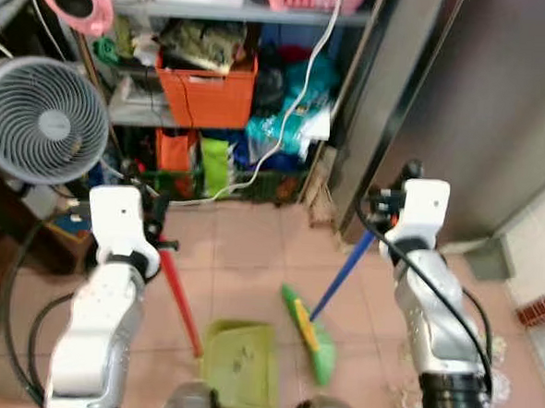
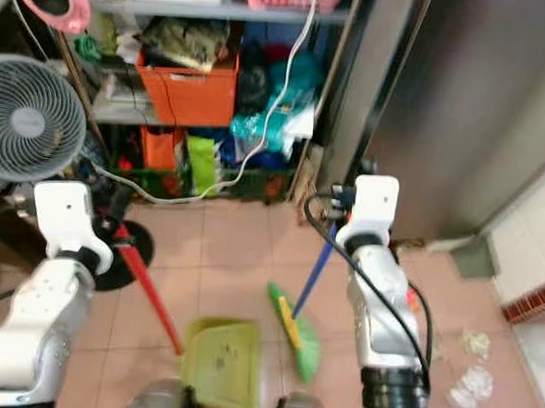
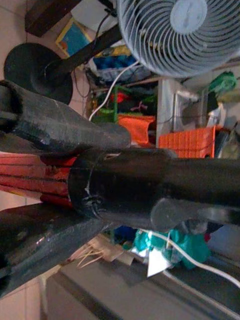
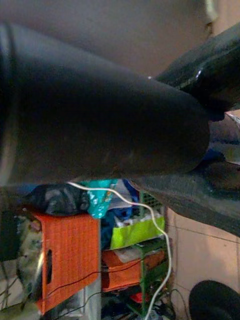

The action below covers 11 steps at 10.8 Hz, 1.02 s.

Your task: Sweep floor

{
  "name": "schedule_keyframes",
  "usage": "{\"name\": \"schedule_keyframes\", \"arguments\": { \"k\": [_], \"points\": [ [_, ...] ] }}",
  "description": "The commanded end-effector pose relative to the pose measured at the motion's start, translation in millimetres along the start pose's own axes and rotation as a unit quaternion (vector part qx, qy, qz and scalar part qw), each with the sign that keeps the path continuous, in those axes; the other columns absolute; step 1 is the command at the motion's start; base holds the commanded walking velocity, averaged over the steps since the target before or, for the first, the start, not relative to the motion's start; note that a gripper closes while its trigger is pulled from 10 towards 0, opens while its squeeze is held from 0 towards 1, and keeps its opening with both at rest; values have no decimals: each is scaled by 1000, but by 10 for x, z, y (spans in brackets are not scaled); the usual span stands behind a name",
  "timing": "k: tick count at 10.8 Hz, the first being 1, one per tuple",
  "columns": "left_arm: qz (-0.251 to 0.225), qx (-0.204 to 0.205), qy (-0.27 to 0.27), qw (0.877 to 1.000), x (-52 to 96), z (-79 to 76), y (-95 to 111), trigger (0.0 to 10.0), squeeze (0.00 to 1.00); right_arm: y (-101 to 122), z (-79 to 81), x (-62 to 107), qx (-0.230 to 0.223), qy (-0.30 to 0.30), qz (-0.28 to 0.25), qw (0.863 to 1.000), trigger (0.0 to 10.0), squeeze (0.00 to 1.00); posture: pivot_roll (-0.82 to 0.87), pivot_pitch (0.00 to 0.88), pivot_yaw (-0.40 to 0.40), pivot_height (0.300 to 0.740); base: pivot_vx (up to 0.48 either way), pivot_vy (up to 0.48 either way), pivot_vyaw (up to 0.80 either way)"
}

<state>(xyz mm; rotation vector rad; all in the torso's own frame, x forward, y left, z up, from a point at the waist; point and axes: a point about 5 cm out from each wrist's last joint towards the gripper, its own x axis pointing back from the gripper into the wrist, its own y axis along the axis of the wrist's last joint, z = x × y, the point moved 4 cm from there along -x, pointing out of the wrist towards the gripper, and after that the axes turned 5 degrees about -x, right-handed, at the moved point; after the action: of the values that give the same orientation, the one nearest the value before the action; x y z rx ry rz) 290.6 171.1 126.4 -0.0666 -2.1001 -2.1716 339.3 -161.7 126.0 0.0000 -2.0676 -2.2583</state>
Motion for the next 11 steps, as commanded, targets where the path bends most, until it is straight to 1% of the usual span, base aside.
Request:
{"name": "schedule_keyframes", "arguments": {
  "k": [1, 8, 11],
  "points": [
    [-34, 1, 7, 999, -20, 24, 168, 10000, 0, 12, -17, -8, -1, -3, 1, 1000, 10000, 0, -7, 122, -2, 740, 0, 0, 0],
    [-30, -1, 5, 1000, -29, 15, 163, 10000, 0, 3, -24, -21, -3, -8, 4, 1000, 10000, 0, -10, 127, 3, 740, 0, 354, -800],
    [-32, -4, 6, 999, -39, 13, 175, 10000, 0, 11, -21, -29, -4, -11, 2, 1000, 10000, 0, -11, 126, 4, 740, 0, 0, -800]
  ]
}}
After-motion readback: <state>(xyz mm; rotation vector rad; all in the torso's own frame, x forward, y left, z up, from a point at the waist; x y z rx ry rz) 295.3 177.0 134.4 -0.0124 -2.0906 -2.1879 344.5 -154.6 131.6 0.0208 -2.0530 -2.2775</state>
